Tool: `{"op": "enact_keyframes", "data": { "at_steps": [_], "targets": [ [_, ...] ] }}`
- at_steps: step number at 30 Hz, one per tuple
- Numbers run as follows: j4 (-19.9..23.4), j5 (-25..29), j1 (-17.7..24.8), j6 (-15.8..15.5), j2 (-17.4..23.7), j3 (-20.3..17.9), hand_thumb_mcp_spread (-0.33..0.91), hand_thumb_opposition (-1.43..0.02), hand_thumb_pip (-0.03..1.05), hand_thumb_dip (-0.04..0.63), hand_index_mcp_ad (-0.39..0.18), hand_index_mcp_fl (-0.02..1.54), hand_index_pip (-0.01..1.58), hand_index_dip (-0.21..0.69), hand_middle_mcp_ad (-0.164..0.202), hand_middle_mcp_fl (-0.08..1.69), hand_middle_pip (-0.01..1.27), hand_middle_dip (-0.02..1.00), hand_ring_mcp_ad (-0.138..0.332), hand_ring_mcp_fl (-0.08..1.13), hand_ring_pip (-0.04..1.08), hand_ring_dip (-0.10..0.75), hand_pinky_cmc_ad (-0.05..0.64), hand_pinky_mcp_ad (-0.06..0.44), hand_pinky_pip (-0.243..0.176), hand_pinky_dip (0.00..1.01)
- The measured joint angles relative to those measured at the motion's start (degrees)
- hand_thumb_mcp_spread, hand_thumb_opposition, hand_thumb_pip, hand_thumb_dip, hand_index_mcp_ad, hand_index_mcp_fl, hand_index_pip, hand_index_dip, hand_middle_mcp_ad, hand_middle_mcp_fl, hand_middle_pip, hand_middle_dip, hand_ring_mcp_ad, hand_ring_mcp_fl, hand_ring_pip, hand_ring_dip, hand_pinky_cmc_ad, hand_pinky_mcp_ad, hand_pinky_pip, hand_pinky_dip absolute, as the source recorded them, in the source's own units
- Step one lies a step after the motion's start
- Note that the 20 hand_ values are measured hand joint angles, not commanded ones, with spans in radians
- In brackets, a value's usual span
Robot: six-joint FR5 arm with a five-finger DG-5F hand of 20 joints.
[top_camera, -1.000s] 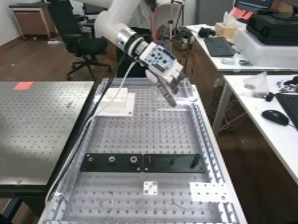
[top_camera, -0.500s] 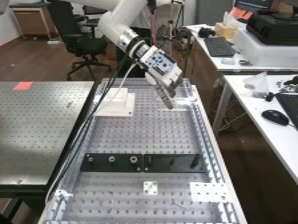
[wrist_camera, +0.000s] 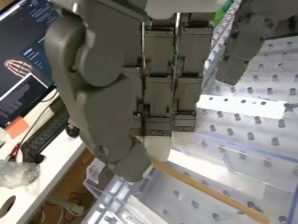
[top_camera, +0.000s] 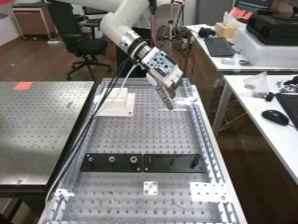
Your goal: Grab the chopstick and place it in the clear container
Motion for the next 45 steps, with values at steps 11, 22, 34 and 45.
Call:
{"op": "enact_keyframes", "data": {
  "at_steps": [11,22,34,45],
  "targets": [
    [-0.42,-0.45,0.0,-0.14,0.11,-0.21,0.59,-1.14,0.5,0.347,-0.009,0.89,1.05,0.145,0.003,1.13,0.61,0.66,-0.042,0.85,0.08,0.483,0.356,0.297,0.068,0.38],
    [-1.14,-1.34,-0.59,0.11,-0.76,0.6,0.52,-1.03,0.73,0.351,-0.086,0.73,1.0,0.143,-0.026,0.95,0.56,0.66,-0.079,0.86,0.11,0.496,0.356,0.295,0.04,0.46],
    [-0.83,-3.2,-1.06,-2.86,-0.89,1.62,0.41,-0.9,0.7,0.346,-0.087,0.29,0.62,0.148,-0.035,0.6,0.43,0.63,-0.075,0.76,0.13,0.497,0.356,0.298,-0.037,0.57],
    [5.51,-1.82,-1.83,-8.09,6.89,-3.29,0.37,-0.82,0.58,0.34,-0.087,0.25,0.25,0.251,-0.002,0.49,0.21,0.62,0.068,0.29,0.09,0.426,0.354,0.298,-0.084,0.62]
  ]
}}
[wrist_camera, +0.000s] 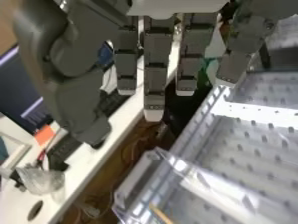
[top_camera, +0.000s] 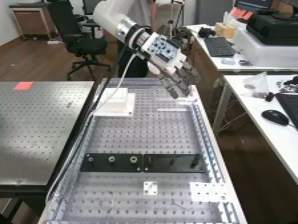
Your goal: Grab the chopstick and place it in the clear container
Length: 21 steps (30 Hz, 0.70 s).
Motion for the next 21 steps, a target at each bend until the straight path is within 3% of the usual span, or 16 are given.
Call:
{"op": "enact_keyframes", "data": {
  "at_steps": [2,8,14,16,17,19,21],
  "targets": [
    [1.76,0.68,-0.26,-1.28,1.88,-1.51,0.36,-0.8,0.58,0.337,-0.087,0.25,0.22,0.274,-0.002,0.5,0.21,0.61,0.068,0.25,0.09,0.417,0.358,0.295,-0.091,0.62],
    [8.55,1.73,-1.33,-9.12,7.63,-6.47,0.36,-0.77,0.54,0.298,-0.086,0.29,0.13,0.325,0.002,0.49,0.16,0.61,0.068,0.24,0.08,0.415,0.358,0.295,-0.091,0.62],
    [18.04,-2.95,-3.2,-21.55,12.59,-11.87,0.36,-0.76,0.5,0.262,-0.089,0.31,0.1,0.36,0.002,0.48,0.12,0.62,0.073,0.24,0.08,0.417,0.363,0.298,-0.091,0.62],
    [22.32,-6.63,-4.5,-28.1,14.61,-14.29,0.37,-0.76,0.5,0.26,-0.091,0.3,0.09,0.36,0.005,0.44,0.11,0.6,0.07,0.24,0.08,0.417,0.379,0.29,-0.091,0.61],
    [22.61,-6.9,-4.61,-28.56,14.74,-14.45,0.36,-0.76,0.49,0.243,-0.096,0.3,0.09,0.36,0.005,0.41,0.11,0.6,0.075,0.25,0.08,0.417,0.384,0.293,-0.091,0.61],
    [25.8,-10.87,-6.5,-34.62,16.4,-16.43,0.36,-0.76,0.47,0.227,-0.101,0.29,0.09,0.36,0.012,0.29,0.11,0.57,0.072,0.2,0.08,0.408,0.379,0.304,-0.091,0.6],
    [27.56,-13.89,-8.22,-37.83,17.38,-17.62,0.36,-0.76,0.46,0.225,-0.108,0.19,0.06,0.36,0.009,0.19,0.09,0.52,0.075,0.13,0.08,0.393,0.384,0.309,-0.093,0.59]
  ]
}}
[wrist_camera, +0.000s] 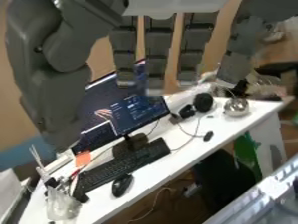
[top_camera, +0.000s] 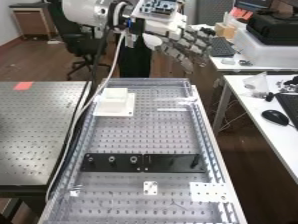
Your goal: Grab the chopstick and place it in the clear container
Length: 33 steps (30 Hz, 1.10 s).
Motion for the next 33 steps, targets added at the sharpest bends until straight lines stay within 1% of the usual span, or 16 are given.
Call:
{"op": "enact_keyframes", "data": {
  "at_steps": [2,3,8,9,12,13,14,16,17,18,19,21,25,27,28,33],
  "targets": [
    [1.37,-2.71,-1.67,-2.1,0.81,-1.02,0.35,-0.77,0.46,0.213,-0.113,0.13,0.05,0.354,0.009,0.08,0.09,0.46,0.077,0.08,0.08,0.365,0.393,0.321,-0.093,0.58],
    [1.98,-3.81,-2.44,-3.09,1.19,-1.55,0.35,-0.77,0.45,0.206,-0.113,0.12,0.06,0.34,0.012,0.07,0.09,0.4,0.082,0.07,0.08,0.342,0.391,0.328,-0.089,0.56],
    [4.03,-8.77,-5.17,-7.67,2.8,-3.69,0.35,-0.81,0.45,0.192,-0.122,0.07,0.05,0.253,0.009,0.08,0.09,0.25,0.087,0.02,0.08,0.241,0.391,0.33,-0.089,0.48],
    [4.52,-9.6,-5.73,-8.91,3.27,-4.26,0.34,-0.81,0.44,0.192,-0.14,0.07,0.05,0.232,0.007,0.08,0.09,0.22,0.087,0.02,0.08,0.223,0.391,0.33,-0.089,0.46],
    [5.26,-11.5,-7.39,-12.91,4.43,-5.42,0.33,-0.81,0.44,0.19,-0.143,0.07,0.05,0.173,0.01,0.08,0.09,0.14,0.084,0.01,0.08,0.164,0.398,0.33,-0.093,0.39],
    [5.28,-12.52,-8.05,-14.86,4.83,-5.74,0.33,-0.81,0.44,0.182,-0.143,0.07,0.06,0.148,0.01,0.08,0.09,0.1,0.094,0.01,0.08,0.147,0.394,0.328,-0.094,0.38],
    [5.26,-13.1,-8.35,-15.87,5.01,-5.86,0.32,-0.81,0.44,0.164,-0.143,0.07,0.05,0.124,0.01,0.08,0.09,0.08,0.101,0.01,0.08,0.129,0.415,0.328,-0.094,0.36],
    [4.87,-15.35,-9.49,-19.75,5.62,-6.28,0.27,-0.81,0.43,0.147,-0.143,0.04,0.05,0.093,0.01,0.07,0.09,0.07,0.112,0.01,0.08,0.098,0.429,0.328,-0.099,0.33],
    [4.74,-15.99,-9.87,-20.83,5.83,-6.43,0.24,-0.81,0.42,0.127,-0.147,0.04,0.05,0.082,0.003,0.08,0.09,0.07,0.106,0.01,0.08,0.094,0.447,0.326,-0.106,0.32],
    [4.64,-16.92,-10.51,-22.34,6.18,-6.74,0.21,-0.81,0.41,0.113,-0.141,0.04,0.05,0.077,0.003,0.08,0.09,0.07,0.124,0.01,0.08,0.08,0.464,0.342,-0.105,0.3],
    [4.73,-17.96,-11.23,-23.67,6.61,-7.22,0.19,-0.81,0.4,0.091,-0.141,0.04,0.06,0.08,0.003,0.08,0.09,0.06,0.126,0.01,0.08,0.077,0.466,0.344,-0.124,0.27],
    [5.38,-19.29,-12.01,-24.8,7.14,-7.94,0.17,-0.81,0.39,0.054,-0.145,0.04,0.05,0.065,0.016,0.07,0.09,0.06,0.152,0.01,0.08,0.038,0.496,0.356,-0.14,0.24],
    [6.86,-20.4,-13.17,-26.23,7.34,-8.38,0.15,-0.8,0.39,0.037,-0.152,0.04,0.06,0.056,0.016,0.07,0.09,0.06,0.162,0.02,0.07,0.012,0.545,0.361,-0.155,0.2],
    [7.08,-20.8,-13.56,-26.62,7.01,-7.98,0.15,-0.84,0.39,0.035,-0.141,0.04,0.05,0.049,0.033,0.07,0.09,0.04,0.169,0.01,0.08,-0.005,0.56,0.363,-0.182,0.17],
    [7.17,-21.09,-13.73,-26.99,6.63,-7.57,0.15,-0.83,0.39,0.023,-0.145,0.04,0.06,0.051,0.03,0.07,0.09,0.04,0.171,0.01,0.07,-0.017,0.578,0.363,-0.188,0.16],
    [6.9,-21.33,-13.99,-28.4,4.8,-5.57,0.14,-0.85,0.4,0.017,-0.154,0.04,0.06,0.033,0.03,0.07,0.1,0.03,0.171,0.02,0.07,-0.019,0.588,0.363,-0.188,0.16]
  ]
}}
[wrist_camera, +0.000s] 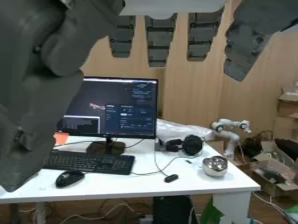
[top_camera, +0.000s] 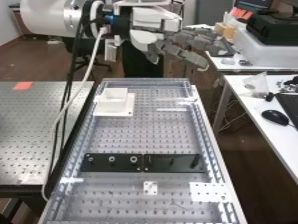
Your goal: Grab the chopstick and place it in the clear container
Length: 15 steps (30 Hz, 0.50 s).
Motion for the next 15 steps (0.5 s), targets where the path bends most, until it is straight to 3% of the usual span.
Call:
{"op": "enact_keyframes", "data": {
  "at_steps": [5,15],
  "targets": [
    [1.08,-0.11,-0.38,0.22,-2.2,1.88,0.14,-0.87,0.42,0.014,-0.154,0.04,0.06,0.031,0.03,0.08,0.1,0.03,0.171,0.02,0.08,-0.019,0.604,0.361,-0.192,0.15],
    [8.45,1.32,-1.77,2.57,-4.09,1.86,0.13,-0.91,0.48,0.014,-0.148,0.04,0.06,0.01,0.03,0.07,0.1,0.03,0.171,0.02,0.08,-0.023,0.604,0.361,-0.192,0.15]
  ]
}}
